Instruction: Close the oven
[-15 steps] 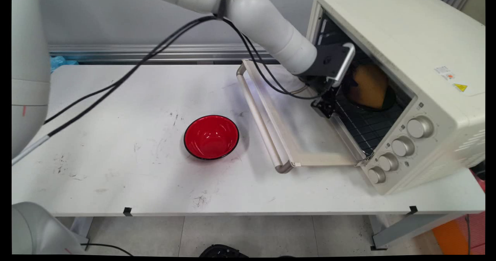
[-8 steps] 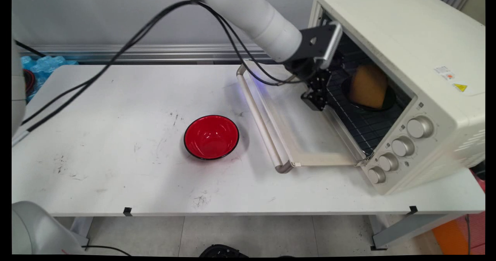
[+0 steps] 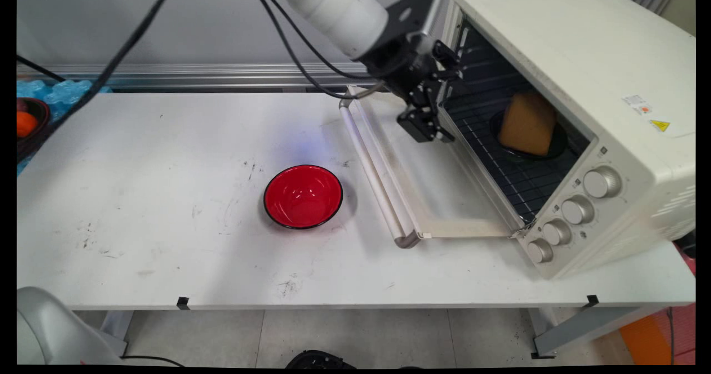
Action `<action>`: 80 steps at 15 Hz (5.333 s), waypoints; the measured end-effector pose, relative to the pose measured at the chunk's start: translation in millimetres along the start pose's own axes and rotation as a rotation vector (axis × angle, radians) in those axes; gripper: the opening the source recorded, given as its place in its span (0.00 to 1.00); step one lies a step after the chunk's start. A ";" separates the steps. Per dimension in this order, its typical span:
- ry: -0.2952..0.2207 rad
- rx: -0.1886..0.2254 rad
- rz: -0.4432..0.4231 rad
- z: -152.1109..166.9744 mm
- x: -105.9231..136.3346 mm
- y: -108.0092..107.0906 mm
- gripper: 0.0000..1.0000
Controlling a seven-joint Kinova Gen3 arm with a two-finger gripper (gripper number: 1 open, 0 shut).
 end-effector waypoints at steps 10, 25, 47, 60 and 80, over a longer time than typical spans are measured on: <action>0.019 -0.111 -0.089 -85.4 -11.8 17.2 1.00; 0.039 -0.233 -0.161 -153.4 -21.9 34.4 1.00; -0.183 -0.046 -0.486 -104.2 -130.7 43.8 1.00; -0.289 0.036 -0.621 -31.4 -178.3 49.9 1.00; -0.236 0.092 -0.631 22.7 -198.5 49.3 0.00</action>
